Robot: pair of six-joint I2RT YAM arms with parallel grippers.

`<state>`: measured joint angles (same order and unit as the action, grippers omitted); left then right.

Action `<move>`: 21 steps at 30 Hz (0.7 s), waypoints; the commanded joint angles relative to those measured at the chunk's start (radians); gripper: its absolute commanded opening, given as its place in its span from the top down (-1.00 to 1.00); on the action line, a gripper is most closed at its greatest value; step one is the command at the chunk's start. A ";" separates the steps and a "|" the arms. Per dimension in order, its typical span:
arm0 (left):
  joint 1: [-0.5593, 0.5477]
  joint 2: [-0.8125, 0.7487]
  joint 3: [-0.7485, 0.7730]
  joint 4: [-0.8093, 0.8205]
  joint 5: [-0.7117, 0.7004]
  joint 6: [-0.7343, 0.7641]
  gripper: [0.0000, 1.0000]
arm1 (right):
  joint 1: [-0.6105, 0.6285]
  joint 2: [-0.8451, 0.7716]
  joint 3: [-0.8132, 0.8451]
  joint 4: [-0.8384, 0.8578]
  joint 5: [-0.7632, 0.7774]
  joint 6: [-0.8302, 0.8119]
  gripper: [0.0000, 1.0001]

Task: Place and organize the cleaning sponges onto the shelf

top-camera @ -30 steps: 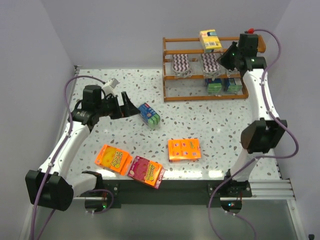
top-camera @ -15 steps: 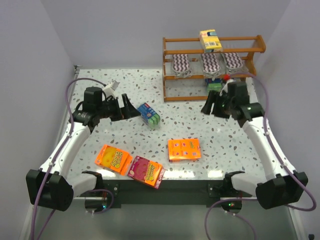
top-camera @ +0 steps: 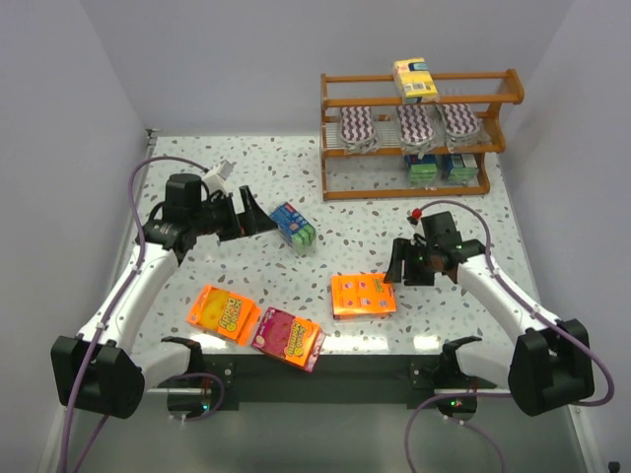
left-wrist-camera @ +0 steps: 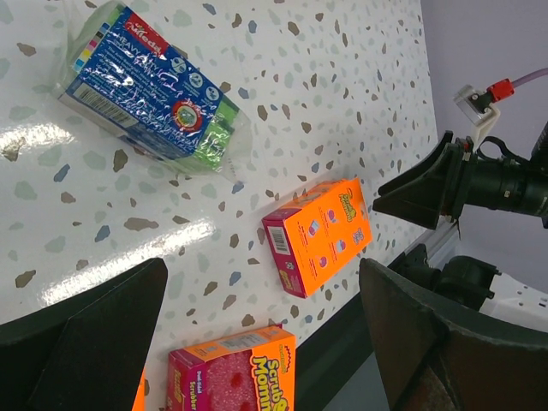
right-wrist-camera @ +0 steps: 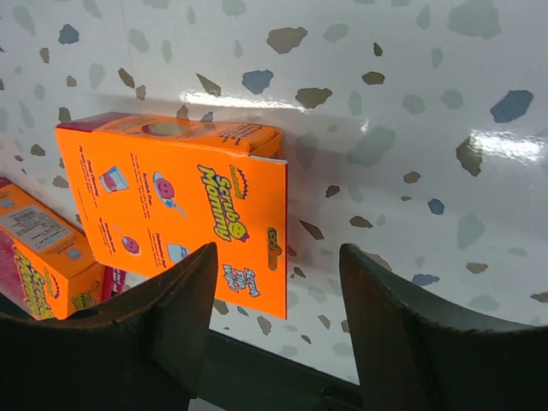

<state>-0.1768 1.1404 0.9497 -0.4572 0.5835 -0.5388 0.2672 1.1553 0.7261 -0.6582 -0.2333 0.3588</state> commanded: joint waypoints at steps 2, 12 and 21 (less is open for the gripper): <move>0.007 -0.027 -0.020 0.054 0.010 -0.010 -1.00 | 0.000 0.047 -0.036 0.149 -0.126 0.028 -0.23; 0.007 -0.024 -0.038 0.057 0.003 -0.013 -1.00 | -0.002 0.113 -0.105 0.233 -0.159 0.042 -0.22; 0.007 -0.014 -0.037 0.069 0.009 -0.020 -1.00 | 0.000 0.127 -0.099 0.243 -0.164 0.054 -0.23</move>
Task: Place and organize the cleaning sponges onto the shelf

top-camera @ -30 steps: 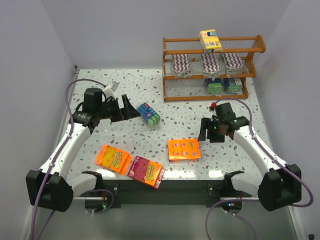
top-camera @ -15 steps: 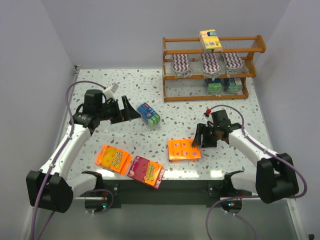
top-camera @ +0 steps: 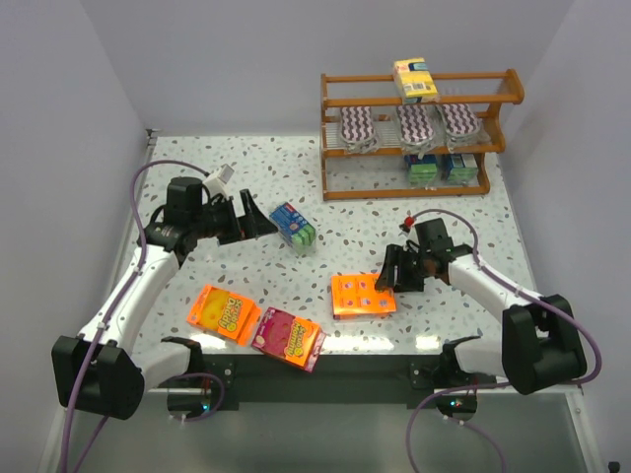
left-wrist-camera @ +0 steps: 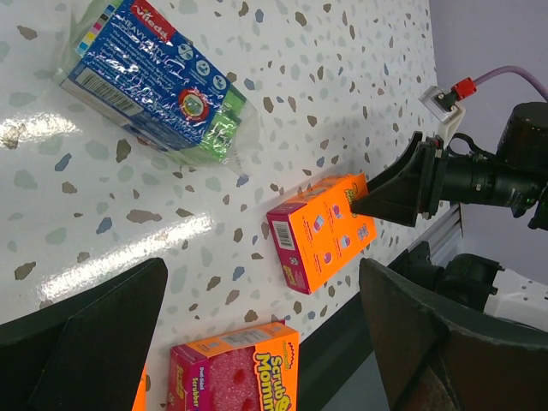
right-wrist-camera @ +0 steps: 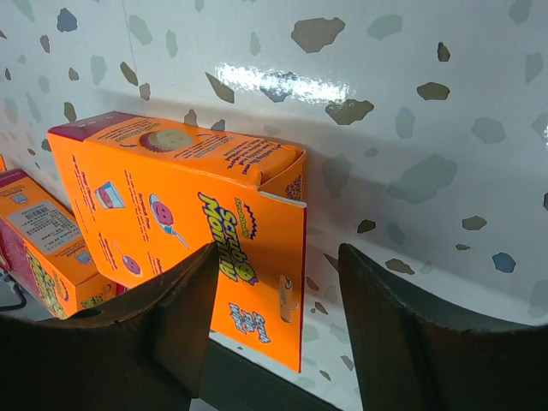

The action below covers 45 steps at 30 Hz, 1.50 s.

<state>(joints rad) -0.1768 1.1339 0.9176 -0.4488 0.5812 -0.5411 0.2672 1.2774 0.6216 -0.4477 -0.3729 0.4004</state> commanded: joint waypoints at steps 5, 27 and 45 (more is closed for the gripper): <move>0.007 -0.003 -0.002 0.064 0.012 -0.019 -1.00 | 0.000 -0.009 0.032 0.001 -0.006 0.011 -0.23; 0.008 0.004 -0.005 0.070 0.016 -0.010 -1.00 | 0.266 0.142 0.050 0.135 -0.070 0.138 0.66; 0.007 -0.008 -0.033 0.079 0.009 -0.017 -1.00 | 0.435 0.250 0.174 0.161 -0.202 0.212 0.52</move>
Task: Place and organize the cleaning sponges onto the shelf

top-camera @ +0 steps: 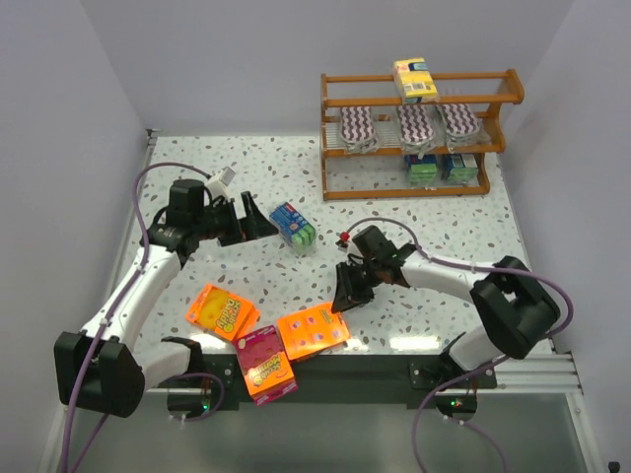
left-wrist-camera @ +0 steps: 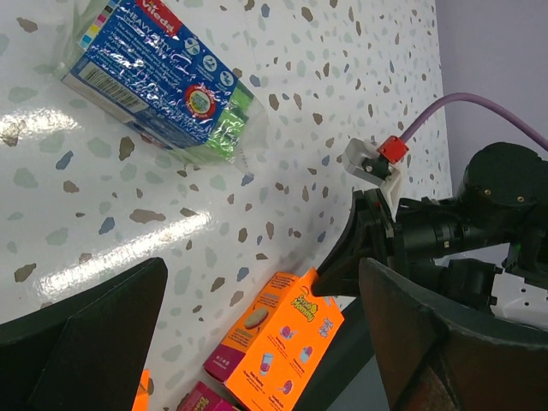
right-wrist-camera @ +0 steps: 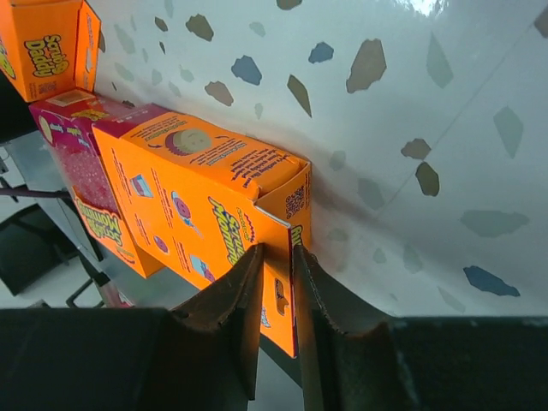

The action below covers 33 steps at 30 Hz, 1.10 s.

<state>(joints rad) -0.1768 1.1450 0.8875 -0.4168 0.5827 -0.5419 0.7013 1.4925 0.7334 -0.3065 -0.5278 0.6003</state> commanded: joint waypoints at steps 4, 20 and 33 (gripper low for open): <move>0.007 -0.025 0.002 0.047 0.005 -0.018 -1.00 | -0.003 0.071 0.206 -0.101 0.093 -0.036 0.32; 0.007 -0.025 0.022 0.032 -0.009 -0.016 -1.00 | -0.109 0.136 0.480 -0.097 0.285 -0.051 -0.49; 0.008 -0.016 0.048 0.001 -0.023 -0.001 -1.00 | -0.079 0.376 0.762 -0.109 0.354 -0.395 -0.38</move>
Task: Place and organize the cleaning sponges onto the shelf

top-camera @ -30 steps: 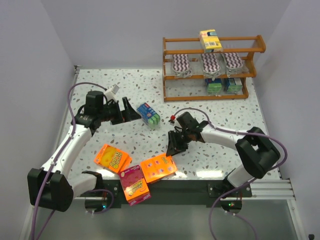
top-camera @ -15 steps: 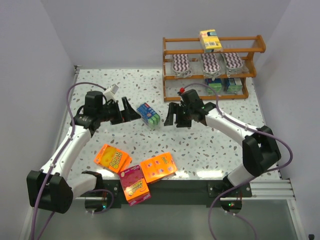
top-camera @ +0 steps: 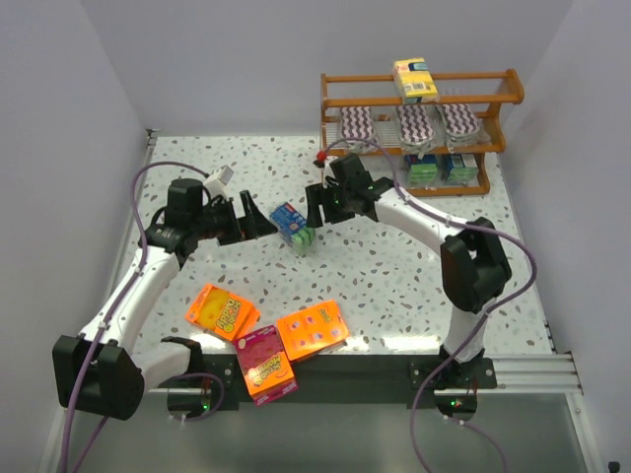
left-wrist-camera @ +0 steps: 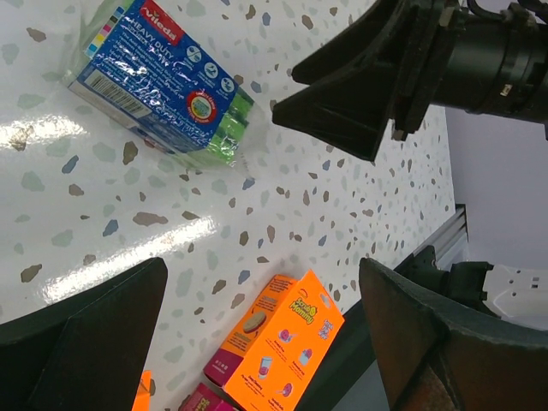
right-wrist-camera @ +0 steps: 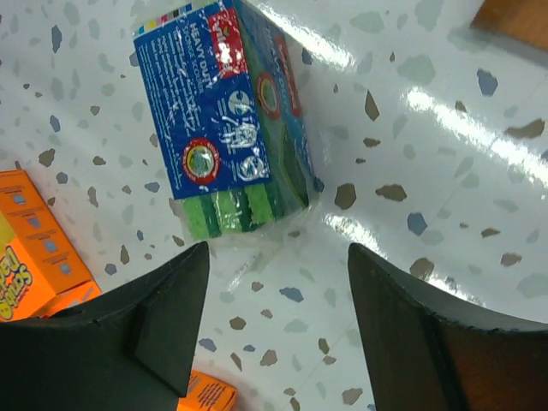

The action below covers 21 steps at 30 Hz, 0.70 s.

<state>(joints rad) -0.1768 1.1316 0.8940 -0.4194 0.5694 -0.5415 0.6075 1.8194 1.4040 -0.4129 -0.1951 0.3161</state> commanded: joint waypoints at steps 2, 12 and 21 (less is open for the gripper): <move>0.007 -0.004 0.045 -0.004 -0.016 0.002 -1.00 | 0.020 0.107 0.159 -0.027 0.026 -0.138 -0.36; 0.010 -0.018 0.051 -0.044 -0.051 0.023 -1.00 | 0.025 0.268 0.273 -0.063 -0.050 -0.206 -0.21; 0.014 -0.026 0.052 -0.055 -0.055 0.029 -1.00 | -0.069 0.262 0.156 0.060 -0.291 0.045 0.70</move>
<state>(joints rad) -0.1741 1.1309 0.9073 -0.4744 0.5201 -0.5358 0.6033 2.0869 1.6264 -0.4068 -0.3725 0.2310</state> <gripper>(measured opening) 0.997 0.193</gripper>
